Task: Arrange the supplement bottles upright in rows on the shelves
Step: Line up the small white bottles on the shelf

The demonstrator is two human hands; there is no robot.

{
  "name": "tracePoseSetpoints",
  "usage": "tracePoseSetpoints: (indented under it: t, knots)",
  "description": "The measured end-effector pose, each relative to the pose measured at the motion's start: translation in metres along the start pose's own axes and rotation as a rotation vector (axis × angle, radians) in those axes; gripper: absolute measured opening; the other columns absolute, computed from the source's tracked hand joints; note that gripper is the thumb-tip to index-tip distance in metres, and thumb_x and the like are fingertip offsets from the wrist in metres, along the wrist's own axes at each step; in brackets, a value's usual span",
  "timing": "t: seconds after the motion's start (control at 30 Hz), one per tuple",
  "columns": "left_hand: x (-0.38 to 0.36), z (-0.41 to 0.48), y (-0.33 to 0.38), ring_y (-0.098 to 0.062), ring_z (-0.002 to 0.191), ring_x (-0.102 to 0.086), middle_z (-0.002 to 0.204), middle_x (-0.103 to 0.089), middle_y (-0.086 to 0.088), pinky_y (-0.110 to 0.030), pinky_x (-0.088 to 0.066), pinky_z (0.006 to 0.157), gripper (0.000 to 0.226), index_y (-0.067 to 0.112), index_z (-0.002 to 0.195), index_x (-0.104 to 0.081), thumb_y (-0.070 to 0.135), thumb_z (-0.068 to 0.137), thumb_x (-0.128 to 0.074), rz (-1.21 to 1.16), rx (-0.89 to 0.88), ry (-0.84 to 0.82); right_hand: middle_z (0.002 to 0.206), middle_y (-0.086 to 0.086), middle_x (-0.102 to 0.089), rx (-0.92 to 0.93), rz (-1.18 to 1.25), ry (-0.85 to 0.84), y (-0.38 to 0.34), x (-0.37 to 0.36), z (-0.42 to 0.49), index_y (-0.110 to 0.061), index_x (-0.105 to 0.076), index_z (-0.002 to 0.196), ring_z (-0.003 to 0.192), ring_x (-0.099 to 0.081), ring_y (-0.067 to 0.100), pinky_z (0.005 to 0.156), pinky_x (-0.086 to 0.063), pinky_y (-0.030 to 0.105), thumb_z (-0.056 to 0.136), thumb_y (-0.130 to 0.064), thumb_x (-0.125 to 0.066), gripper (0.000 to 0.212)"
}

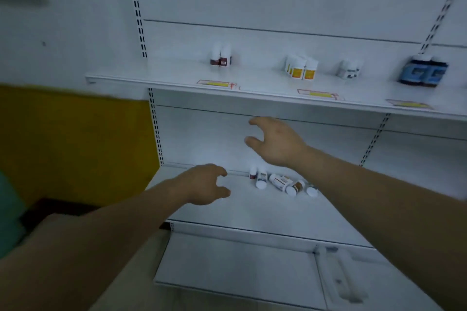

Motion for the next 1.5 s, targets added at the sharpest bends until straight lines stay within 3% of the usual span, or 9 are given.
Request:
tracePoseSetpoints:
  t: [0.2, 0.33, 0.67, 0.8, 1.03, 1.17, 1.33, 1.4, 1.5]
  knots:
    - [-0.066, 0.027, -0.048, -0.019, 0.137, -0.028, 0.154, -0.023, -0.001, -0.028, -0.023, 0.11, 0.07, 0.022, 0.146, -0.029, 0.05, 0.087, -0.057, -0.018, 0.14, -0.16, 0.146, 0.005, -0.041, -0.109, 0.053, -0.142, 0.04, -0.072, -0.012, -0.016, -0.038, 0.142, 0.132, -0.037, 0.021, 0.102, -0.027, 0.024, 0.094, -0.04, -0.052, 0.055]
    - [-0.089, 0.054, -0.081, -0.019, 0.138, -0.026, 0.155, -0.021, -0.003, -0.027, -0.023, 0.112, 0.072, 0.02, 0.147, -0.026, 0.048, 0.088, -0.056, -0.031, 0.184, -0.232, 0.133, 0.011, -0.052, -0.186, 0.077, -0.228, 0.064, -0.122, 0.0, -0.019, -0.049, 0.122, 0.111, -0.048, 0.022, 0.086, -0.033, 0.025, 0.092, -0.039, -0.055, 0.037]
    - [-0.103, 0.168, -0.178, -0.021, 0.128, -0.041, 0.149, -0.032, -0.006, -0.025, -0.035, 0.102, 0.069, 0.017, 0.145, -0.029, 0.045, 0.089, -0.058, -0.116, 0.257, -0.26, 0.14, 0.008, -0.048, -0.363, 0.106, -0.376, 0.105, -0.261, 0.076, -0.018, -0.036, 0.143, 0.123, -0.048, 0.026, 0.095, -0.039, 0.031, 0.092, -0.043, -0.053, 0.06]
    - [-0.114, 0.217, -0.212, -0.024, 0.119, -0.049, 0.143, -0.041, -0.009, -0.024, -0.038, 0.091, 0.065, 0.015, 0.143, -0.031, 0.04, 0.09, -0.058, -0.122, 0.31, -0.211, 0.146, 0.01, -0.04, -0.357, 0.121, -0.466, 0.116, -0.325, 0.106, -0.014, -0.03, 0.146, 0.129, -0.042, 0.028, 0.1, -0.036, 0.033, 0.092, -0.044, -0.052, 0.065]
    - [-0.144, 0.303, -0.252, -0.027, 0.135, -0.034, 0.152, -0.029, -0.01, -0.035, -0.029, 0.108, 0.073, 0.018, 0.148, -0.02, 0.034, 0.089, -0.06, -0.175, 0.325, 0.013, 0.145, 0.007, -0.035, -0.142, -0.006, -0.517, 0.135, -0.42, 0.123, -0.026, -0.02, 0.147, 0.127, -0.037, 0.03, 0.101, -0.037, 0.042, 0.09, -0.045, -0.052, 0.068]
    - [-0.159, 0.35, -0.248, -0.031, 0.14, -0.023, 0.155, -0.02, -0.01, -0.041, -0.022, 0.114, 0.079, 0.027, 0.15, -0.013, 0.045, 0.087, -0.058, -0.197, 0.27, 0.11, 0.128, 0.007, -0.046, -0.026, -0.055, -0.354, 0.145, -0.429, 0.116, -0.021, -0.044, 0.134, 0.115, -0.042, 0.026, 0.095, -0.038, 0.034, 0.09, -0.042, -0.054, 0.049]
    - [-0.17, 0.355, -0.225, -0.035, 0.115, -0.051, 0.129, -0.055, -0.014, -0.033, -0.039, 0.096, 0.052, 0.018, 0.135, -0.044, 0.02, 0.086, -0.062, -0.127, 0.197, 0.252, 0.101, -0.003, -0.055, -0.528, 0.66, -0.182, 0.16, -0.399, 0.098, -0.024, -0.05, 0.126, 0.088, -0.057, 0.015, 0.07, -0.043, 0.017, 0.088, -0.032, -0.061, 0.04]
    - [-0.167, 0.334, -0.211, -0.031, 0.102, -0.057, 0.118, -0.058, -0.013, -0.032, -0.045, 0.084, 0.051, 0.019, 0.133, -0.046, 0.006, 0.086, -0.058, -0.5, 0.248, 0.223, 0.084, 0.001, -0.063, -0.798, 1.115, -0.121, 0.158, -0.376, 0.091, -0.024, -0.055, 0.119, 0.068, -0.062, 0.014, 0.058, -0.048, 0.02, 0.091, -0.029, -0.057, 0.029]
    - [-0.147, 0.277, -0.171, -0.03, 0.086, -0.062, 0.105, -0.06, -0.019, -0.034, -0.055, 0.068, 0.045, 0.019, 0.122, -0.055, -0.008, 0.088, -0.045, -1.455, 0.396, 0.092, 0.075, 0.007, -0.067, -1.002, 1.597, 0.003, 0.14, -0.327, 0.08, -0.018, -0.064, 0.101, 0.056, -0.06, 0.017, 0.052, -0.048, 0.026, 0.095, -0.026, -0.05, 0.018]
Point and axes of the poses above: each hand's wrist, its own z-axis towards the middle knuckle, its own x-axis out of the back of the hand, y = z × x, the point moved 4 cm from there along z, towards the middle knuckle
